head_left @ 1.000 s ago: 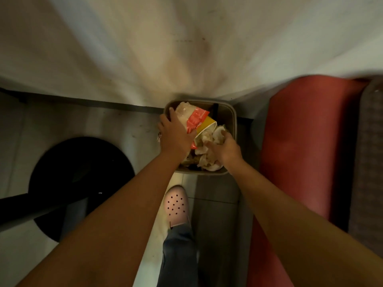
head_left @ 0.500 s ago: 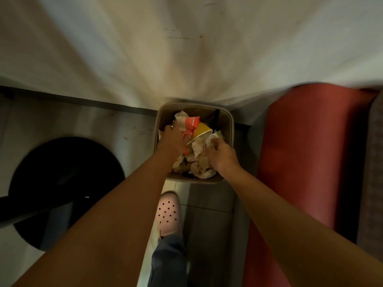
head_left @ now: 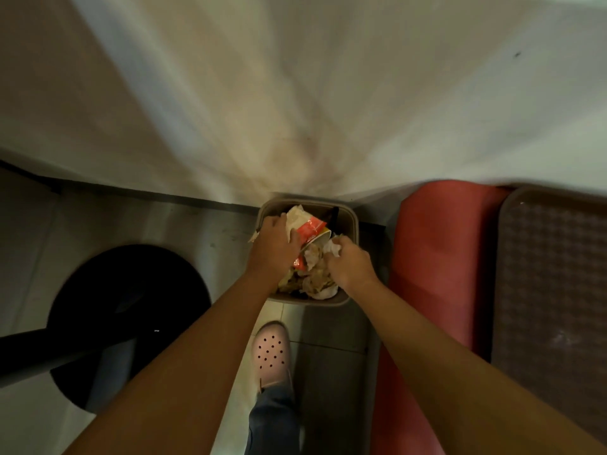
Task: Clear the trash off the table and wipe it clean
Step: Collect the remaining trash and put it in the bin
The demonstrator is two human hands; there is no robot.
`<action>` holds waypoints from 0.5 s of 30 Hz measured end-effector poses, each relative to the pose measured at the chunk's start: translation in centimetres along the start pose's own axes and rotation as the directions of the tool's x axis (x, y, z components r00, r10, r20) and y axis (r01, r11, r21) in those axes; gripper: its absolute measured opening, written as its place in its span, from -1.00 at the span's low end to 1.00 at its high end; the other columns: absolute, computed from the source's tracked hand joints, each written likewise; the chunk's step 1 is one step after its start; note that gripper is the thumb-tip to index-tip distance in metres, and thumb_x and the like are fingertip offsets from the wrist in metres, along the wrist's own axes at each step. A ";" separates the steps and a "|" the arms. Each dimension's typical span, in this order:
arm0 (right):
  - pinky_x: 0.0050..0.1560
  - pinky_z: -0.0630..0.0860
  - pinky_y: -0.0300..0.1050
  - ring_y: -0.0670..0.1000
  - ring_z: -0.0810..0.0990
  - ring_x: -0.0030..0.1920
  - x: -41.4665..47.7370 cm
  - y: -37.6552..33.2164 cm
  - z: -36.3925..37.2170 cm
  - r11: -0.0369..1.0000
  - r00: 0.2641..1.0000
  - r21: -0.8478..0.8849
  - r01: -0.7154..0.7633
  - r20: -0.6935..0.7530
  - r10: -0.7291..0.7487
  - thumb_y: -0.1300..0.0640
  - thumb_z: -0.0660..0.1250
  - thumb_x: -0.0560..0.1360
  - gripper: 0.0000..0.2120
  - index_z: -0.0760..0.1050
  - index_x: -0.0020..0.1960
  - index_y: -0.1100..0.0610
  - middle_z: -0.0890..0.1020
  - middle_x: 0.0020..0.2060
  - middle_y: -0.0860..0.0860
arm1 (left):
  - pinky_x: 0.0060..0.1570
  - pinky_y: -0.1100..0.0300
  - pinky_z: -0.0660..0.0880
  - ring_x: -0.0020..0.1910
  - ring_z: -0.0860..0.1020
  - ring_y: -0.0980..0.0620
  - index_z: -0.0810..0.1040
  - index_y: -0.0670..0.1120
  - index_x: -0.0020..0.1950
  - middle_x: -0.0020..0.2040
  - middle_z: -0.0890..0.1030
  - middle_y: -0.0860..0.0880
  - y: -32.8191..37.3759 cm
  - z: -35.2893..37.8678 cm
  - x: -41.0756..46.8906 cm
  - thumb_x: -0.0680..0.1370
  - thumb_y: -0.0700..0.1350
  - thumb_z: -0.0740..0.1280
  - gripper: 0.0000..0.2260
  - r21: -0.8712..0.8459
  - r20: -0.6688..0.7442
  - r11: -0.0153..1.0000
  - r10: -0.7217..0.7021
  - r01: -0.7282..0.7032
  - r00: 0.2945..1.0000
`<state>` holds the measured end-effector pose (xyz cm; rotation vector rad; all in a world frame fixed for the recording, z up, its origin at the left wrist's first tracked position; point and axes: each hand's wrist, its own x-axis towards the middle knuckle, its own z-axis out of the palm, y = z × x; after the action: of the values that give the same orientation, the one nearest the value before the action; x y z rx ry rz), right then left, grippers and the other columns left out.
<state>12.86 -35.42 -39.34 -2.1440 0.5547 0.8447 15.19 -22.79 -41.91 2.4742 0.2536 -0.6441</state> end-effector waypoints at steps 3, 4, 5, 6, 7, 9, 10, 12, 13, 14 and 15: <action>0.22 0.44 0.05 0.16 0.45 0.23 -2.1 -1.2 -1.0 1.000 1.000 -0.004 0.031 -0.001 -0.031 0.12 0.16 0.58 -0.66 0.33 0.33 0.15 0.46 0.24 0.16 | 0.28 0.06 0.33 0.33 0.35 -0.10 0.26 -0.16 0.45 0.40 0.31 -0.15 0.6 -1.5 -2.1 0.63 -0.08 0.10 -0.60 -0.018 -0.007 1.000 0.003 -0.004 1.000; 0.22 0.44 0.06 0.16 0.45 0.22 -2.9 -1.7 -1.4 0.999 0.999 -0.013 0.047 -0.002 -0.047 0.13 0.16 0.57 -0.66 0.34 0.33 0.15 0.47 0.23 0.16 | 0.27 0.06 0.33 0.33 0.36 -0.10 0.27 -0.14 0.45 0.40 0.31 -0.13 0.9 -2.0 -2.9 0.62 -0.08 0.11 -0.60 -0.026 -0.009 1.000 0.004 -0.005 1.000; 0.23 0.43 0.07 0.16 0.45 0.22 -3.8 -2.2 -1.9 0.998 0.998 -0.026 0.066 0.000 -0.066 0.13 0.17 0.57 -0.66 0.34 0.33 0.14 0.47 0.23 0.16 | 0.26 0.07 0.34 0.32 0.36 -0.10 0.28 -0.13 0.44 0.40 0.32 -0.12 1.4 -2.7 -3.7 0.62 -0.07 0.12 -0.61 -0.033 -0.015 0.999 0.008 -0.009 1.000; 0.23 0.43 0.07 0.16 0.44 0.23 -4.8 -2.8 -2.3 0.995 0.996 -0.041 0.090 0.002 -0.090 0.14 0.17 0.56 -0.65 0.33 0.34 0.14 0.46 0.23 0.16 | 0.24 0.08 0.34 0.31 0.37 -0.09 0.30 -0.11 0.43 0.39 0.33 -0.11 1.9 -3.5 -4.7 0.62 -0.07 0.13 -0.62 -0.044 -0.027 0.999 0.010 -0.012 1.000; 0.23 0.42 0.05 0.16 0.44 0.23 -6.0 -3.4 -2.9 0.992 0.994 -0.058 0.110 0.003 -0.110 0.15 0.16 0.55 -0.64 0.33 0.34 0.14 0.46 0.24 0.16 | 0.20 0.09 0.35 0.30 0.38 -0.09 0.33 -0.10 0.42 0.38 0.34 -0.11 2.5 -4.3 -5.7 0.62 -0.06 0.13 -0.63 -0.058 -0.042 0.998 0.007 -0.009 0.999; 0.21 0.41 0.01 0.16 0.44 0.22 -8.5 -4.5 -4.1 0.986 0.990 -0.081 0.143 -0.003 -0.144 0.16 0.16 0.55 -0.64 0.33 0.34 0.16 0.46 0.23 0.17 | 0.14 0.11 0.36 0.27 0.40 -0.08 0.39 -0.09 0.37 0.34 0.38 -0.10 3.9 -5.9 -8.2 0.62 -0.07 0.14 -0.67 -0.094 -0.089 0.996 -0.015 0.006 0.996; 0.20 0.41 0.01 0.16 0.45 0.21 -10.0 -5.0 -4.8 0.984 0.987 -0.077 0.159 -0.009 -0.161 0.15 0.16 0.56 -0.65 0.35 0.33 0.17 0.47 0.21 0.17 | 0.13 0.13 0.35 0.26 0.40 -0.07 0.40 -0.09 0.36 0.32 0.40 -0.10 4.8 -6.7 -9.7 0.62 -0.07 0.14 -0.68 -0.105 -0.113 0.994 -0.022 0.010 0.993; 0.19 0.42 0.00 0.16 0.48 0.18 -13.3 -5.9 -6.3 0.981 0.982 -0.066 0.185 -0.031 -0.187 0.14 0.16 0.57 -0.68 0.38 0.30 0.18 0.50 0.19 0.17 | 0.17 0.17 0.33 0.26 0.40 -0.05 0.40 -0.10 0.36 0.31 0.41 -0.11 6.4 -8.2 -12.8 0.63 -0.09 0.12 -0.69 -0.114 -0.143 0.993 0.003 -0.020 0.990; 0.19 0.41 -0.06 0.14 0.48 0.19 -15.0 -6.4 -7.1 0.978 0.978 -0.060 0.201 -0.049 -0.204 0.15 0.17 0.57 -0.69 0.39 0.29 0.18 0.51 0.19 0.16 | 0.19 0.18 0.31 0.27 0.39 -0.04 0.40 -0.10 0.35 0.31 0.41 -0.11 7.2 -8.9 -14.3 0.63 -0.10 0.12 -0.69 -0.122 -0.152 0.992 0.023 -0.041 0.988; 0.17 0.38 -0.14 0.12 0.48 0.20 -16.9 -6.7 -7.9 0.973 0.971 -0.048 0.226 -0.072 -0.229 0.16 0.18 0.57 -0.69 0.40 0.29 0.18 0.51 0.20 0.15 | 0.20 0.18 0.31 0.27 0.39 -0.03 0.41 -0.10 0.35 0.31 0.41 -0.10 7.9 -9.7 -16.0 0.62 -0.10 0.12 -0.69 -0.141 -0.160 0.988 0.034 -0.057 0.987; 0.12 0.34 -0.24 0.10 0.48 0.20 -18.8 -7.0 -8.6 0.967 0.963 -0.030 0.252 -0.094 -0.253 0.17 0.19 0.56 -0.69 0.41 0.29 0.18 0.52 0.21 0.14 | 0.20 0.18 0.31 0.27 0.40 -0.02 0.43 -0.09 0.33 0.30 0.42 -0.10 8.5 -10.5 -17.7 0.62 -0.10 0.13 -0.70 -0.165 -0.175 0.984 0.042 -0.072 0.984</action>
<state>7.60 -35.56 -18.14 -2.2232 0.3125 0.6085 6.61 -24.51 -21.47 2.3633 0.2895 -0.3697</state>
